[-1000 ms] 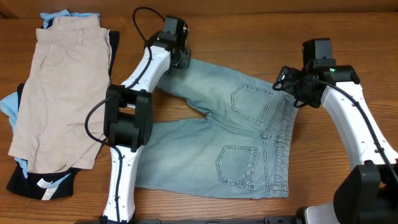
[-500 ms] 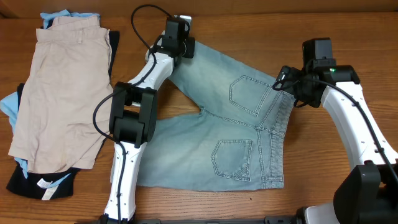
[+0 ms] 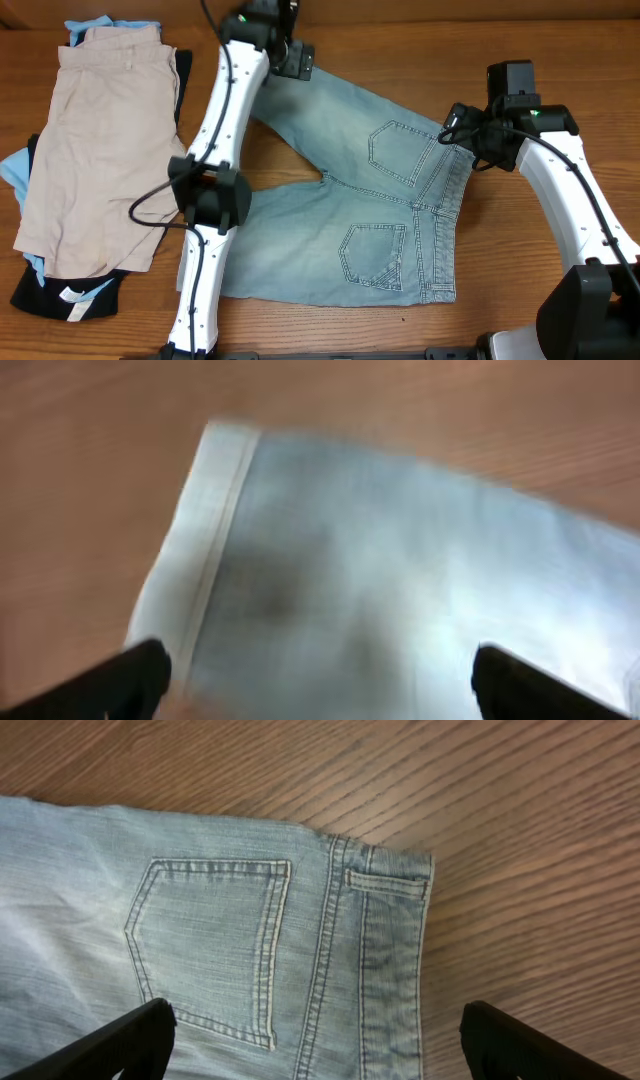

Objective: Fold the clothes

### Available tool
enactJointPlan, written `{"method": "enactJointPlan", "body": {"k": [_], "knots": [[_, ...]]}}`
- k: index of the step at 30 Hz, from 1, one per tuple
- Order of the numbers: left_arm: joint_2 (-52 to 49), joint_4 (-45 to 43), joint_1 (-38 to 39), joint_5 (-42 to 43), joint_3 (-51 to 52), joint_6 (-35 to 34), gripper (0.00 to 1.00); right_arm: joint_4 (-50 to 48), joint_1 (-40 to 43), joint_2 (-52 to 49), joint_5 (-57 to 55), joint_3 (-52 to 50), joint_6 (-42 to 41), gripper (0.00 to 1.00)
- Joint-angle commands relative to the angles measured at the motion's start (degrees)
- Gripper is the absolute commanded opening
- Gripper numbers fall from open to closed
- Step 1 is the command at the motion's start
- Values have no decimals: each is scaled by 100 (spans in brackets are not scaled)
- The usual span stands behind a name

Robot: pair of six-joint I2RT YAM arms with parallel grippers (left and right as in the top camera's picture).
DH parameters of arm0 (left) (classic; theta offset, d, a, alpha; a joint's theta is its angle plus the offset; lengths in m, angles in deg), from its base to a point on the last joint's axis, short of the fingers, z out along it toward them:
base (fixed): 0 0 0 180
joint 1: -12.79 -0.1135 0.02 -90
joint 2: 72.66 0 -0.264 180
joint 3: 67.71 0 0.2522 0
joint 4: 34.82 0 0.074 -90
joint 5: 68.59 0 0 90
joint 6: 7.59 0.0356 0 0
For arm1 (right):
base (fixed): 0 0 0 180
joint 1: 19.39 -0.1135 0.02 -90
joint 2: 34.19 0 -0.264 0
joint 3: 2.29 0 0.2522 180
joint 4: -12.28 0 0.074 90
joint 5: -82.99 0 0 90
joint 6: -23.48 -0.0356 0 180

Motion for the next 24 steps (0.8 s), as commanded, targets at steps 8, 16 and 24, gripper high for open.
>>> {"method": "enactJointPlan", "body": {"k": [8, 16, 24], "knots": [[-39, 1499, -258, -31, 802, -83, 93, -24, 11, -7, 68, -24, 26, 96], [-39, 144, -525, -28, 1939, -125, 86, 39, 11, -7, 66, -24, 26, 96], [-39, -1187, -597, 63, 2562, -59, 85, 35, 11, -7, 66, -24, 24, 96]]}}
